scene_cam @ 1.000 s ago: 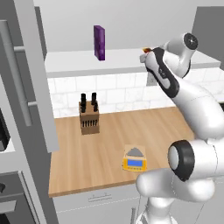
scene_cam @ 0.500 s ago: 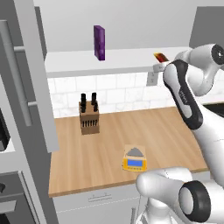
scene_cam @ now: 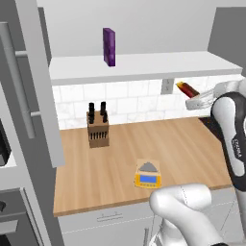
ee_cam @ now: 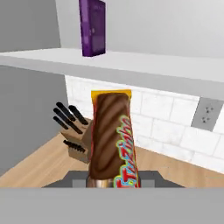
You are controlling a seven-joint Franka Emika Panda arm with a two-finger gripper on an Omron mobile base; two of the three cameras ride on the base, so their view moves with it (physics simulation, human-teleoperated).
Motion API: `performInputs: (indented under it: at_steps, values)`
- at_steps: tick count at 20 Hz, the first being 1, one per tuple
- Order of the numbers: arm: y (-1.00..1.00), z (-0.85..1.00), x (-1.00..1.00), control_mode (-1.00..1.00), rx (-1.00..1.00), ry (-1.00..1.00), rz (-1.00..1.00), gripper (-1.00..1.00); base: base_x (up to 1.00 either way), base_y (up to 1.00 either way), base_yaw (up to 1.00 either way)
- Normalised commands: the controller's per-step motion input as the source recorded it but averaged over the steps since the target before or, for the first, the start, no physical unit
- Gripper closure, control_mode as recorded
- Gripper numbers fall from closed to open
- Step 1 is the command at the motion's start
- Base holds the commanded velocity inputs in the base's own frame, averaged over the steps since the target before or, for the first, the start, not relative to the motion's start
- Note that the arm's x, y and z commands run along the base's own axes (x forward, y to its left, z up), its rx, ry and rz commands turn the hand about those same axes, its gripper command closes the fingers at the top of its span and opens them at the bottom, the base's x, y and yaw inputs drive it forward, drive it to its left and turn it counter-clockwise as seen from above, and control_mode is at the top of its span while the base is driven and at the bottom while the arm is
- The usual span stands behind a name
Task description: Pick the bar and place it on the digital scale for weighing, and close the cabinet.
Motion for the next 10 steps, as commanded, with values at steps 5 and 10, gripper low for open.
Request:
performInputs:
  at_steps: [5,10]
  values:
    - [0.05,-0.70,-0.58,-1.00,0.00,0.07,0.33,1.00,0.00,0.00,0.00]
    - [0.12,-0.64,-0.02,-1.00,0.00,0.04,0.34,1.00,0.00,0.00,0.00]
